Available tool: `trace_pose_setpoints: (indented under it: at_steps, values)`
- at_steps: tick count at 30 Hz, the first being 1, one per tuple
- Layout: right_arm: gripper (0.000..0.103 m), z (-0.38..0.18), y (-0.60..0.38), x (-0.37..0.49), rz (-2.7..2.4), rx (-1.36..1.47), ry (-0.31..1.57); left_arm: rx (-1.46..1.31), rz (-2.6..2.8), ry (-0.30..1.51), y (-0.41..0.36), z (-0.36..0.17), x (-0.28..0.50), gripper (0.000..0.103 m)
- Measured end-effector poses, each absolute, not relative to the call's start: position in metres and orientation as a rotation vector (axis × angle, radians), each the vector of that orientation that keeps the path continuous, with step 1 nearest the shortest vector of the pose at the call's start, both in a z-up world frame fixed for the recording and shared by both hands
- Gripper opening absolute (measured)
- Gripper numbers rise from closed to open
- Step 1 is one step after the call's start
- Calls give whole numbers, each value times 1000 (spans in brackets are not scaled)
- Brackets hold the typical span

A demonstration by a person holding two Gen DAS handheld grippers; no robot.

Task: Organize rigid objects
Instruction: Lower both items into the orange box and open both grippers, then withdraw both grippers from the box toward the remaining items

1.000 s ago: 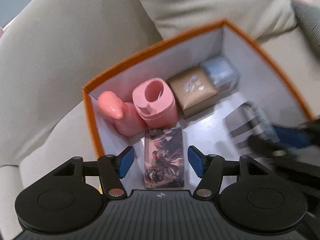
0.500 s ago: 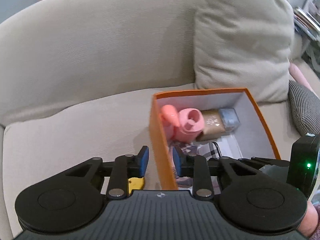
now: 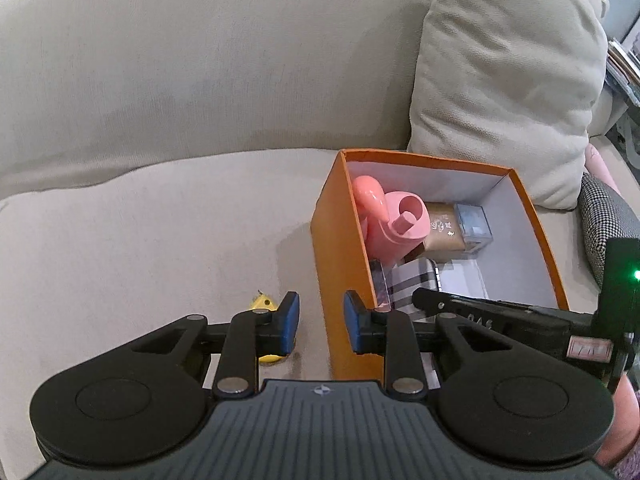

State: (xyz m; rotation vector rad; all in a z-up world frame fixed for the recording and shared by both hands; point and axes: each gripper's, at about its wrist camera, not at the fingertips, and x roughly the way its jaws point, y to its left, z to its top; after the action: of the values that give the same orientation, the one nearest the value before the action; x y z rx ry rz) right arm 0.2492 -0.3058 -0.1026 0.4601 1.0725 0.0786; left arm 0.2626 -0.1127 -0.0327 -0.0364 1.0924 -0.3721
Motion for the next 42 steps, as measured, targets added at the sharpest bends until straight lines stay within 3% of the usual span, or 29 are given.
trace_pose_setpoints:
  at_steps: [22,27,29,35,42]
  values:
    - [36,-110,-313,270,106,316,1171,-51,-344,1121,-93,-44,254,31]
    - [59,-97,-293,257,222,108,1178,-64,-341,1130,-86,-45,247,31]
    - [62,-99,-282,250,278,7,1205,-69,-336,1137,-84,-47,244,31]
    - [62,-115,-260,234,382,-245,1231,-90,-308,1153,-68,-49,239,31]
    - [61,-122,-254,233,415,-292,1221,-106,-280,1171,-49,-53,233,31]
